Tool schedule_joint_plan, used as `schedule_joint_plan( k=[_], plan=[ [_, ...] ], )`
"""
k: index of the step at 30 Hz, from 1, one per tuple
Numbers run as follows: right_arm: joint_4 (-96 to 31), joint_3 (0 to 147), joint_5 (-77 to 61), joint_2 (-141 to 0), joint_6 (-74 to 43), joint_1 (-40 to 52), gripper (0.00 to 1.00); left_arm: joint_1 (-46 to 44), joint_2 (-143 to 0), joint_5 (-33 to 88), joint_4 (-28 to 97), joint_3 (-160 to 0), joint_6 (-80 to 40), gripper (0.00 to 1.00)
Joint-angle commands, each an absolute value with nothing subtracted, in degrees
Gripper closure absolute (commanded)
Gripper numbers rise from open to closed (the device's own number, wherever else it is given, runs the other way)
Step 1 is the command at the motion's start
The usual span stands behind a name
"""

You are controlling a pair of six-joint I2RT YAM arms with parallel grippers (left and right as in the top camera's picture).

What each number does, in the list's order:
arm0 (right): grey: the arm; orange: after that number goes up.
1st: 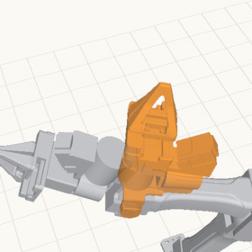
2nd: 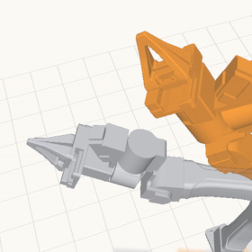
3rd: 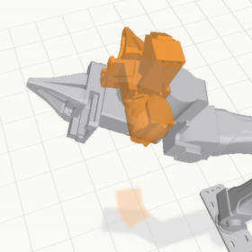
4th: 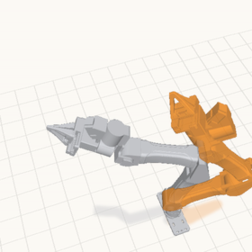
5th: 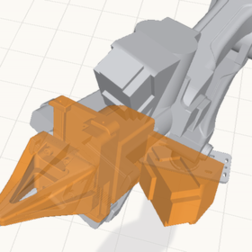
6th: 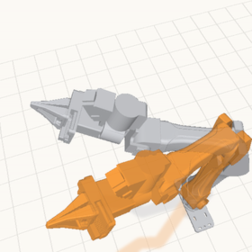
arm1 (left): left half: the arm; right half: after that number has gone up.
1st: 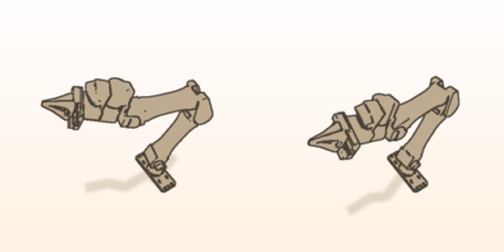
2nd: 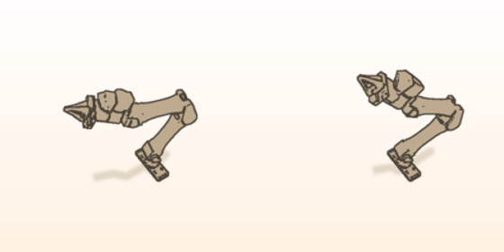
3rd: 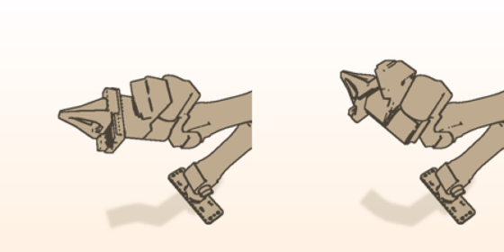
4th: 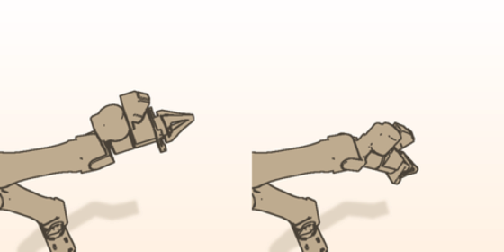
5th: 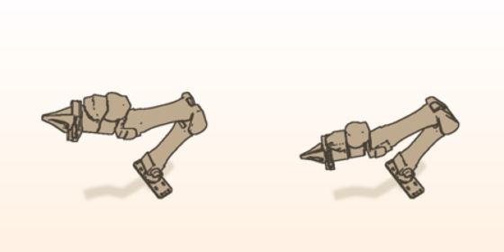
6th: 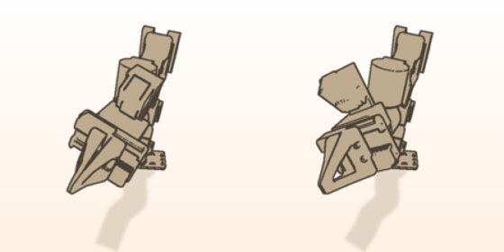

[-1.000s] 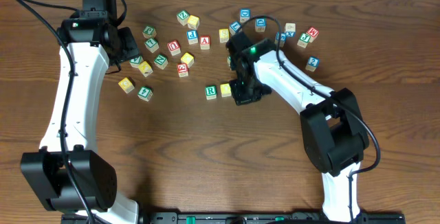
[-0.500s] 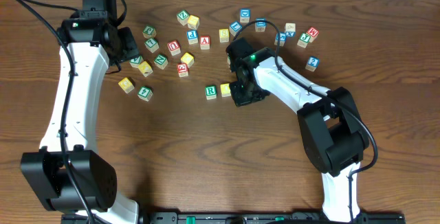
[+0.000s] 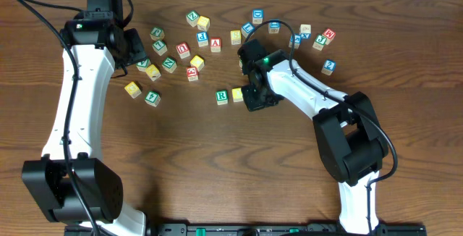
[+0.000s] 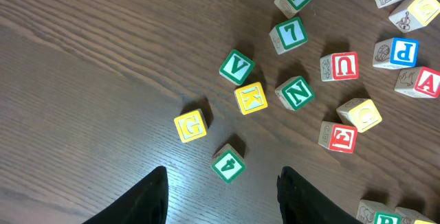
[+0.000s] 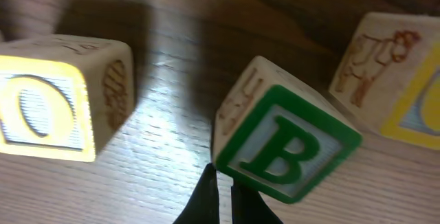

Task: Spell out ROBOT

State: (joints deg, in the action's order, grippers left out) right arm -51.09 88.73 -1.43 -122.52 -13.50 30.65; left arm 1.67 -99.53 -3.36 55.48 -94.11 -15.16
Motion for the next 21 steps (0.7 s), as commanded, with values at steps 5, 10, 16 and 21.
schedule_joint_plan(
  k=[5,10,16,21],
  plan=[
    [-51.4,88.4,1.4,-121.6,-13.1,29.9,0.97,1.7,-99.3,-4.1,55.7,-94.1,-15.1,0.50],
    [-51.1,88.4,1.4,-121.6,-13.1,29.2,0.97,1.7,-99.3,-4.1,55.6,-94.1,-15.1,0.49],
    [-49.6,88.4,1.4,-121.6,-13.1,29.1,0.97,1.7,-99.3,-4.1,55.6,-94.1,-15.1,0.49],
    [-48.6,88.4,1.4,-121.6,-13.2,29.1,0.96,1.7,-99.3,-4.1,55.6,-94.1,-15.1,0.49]
  ],
)
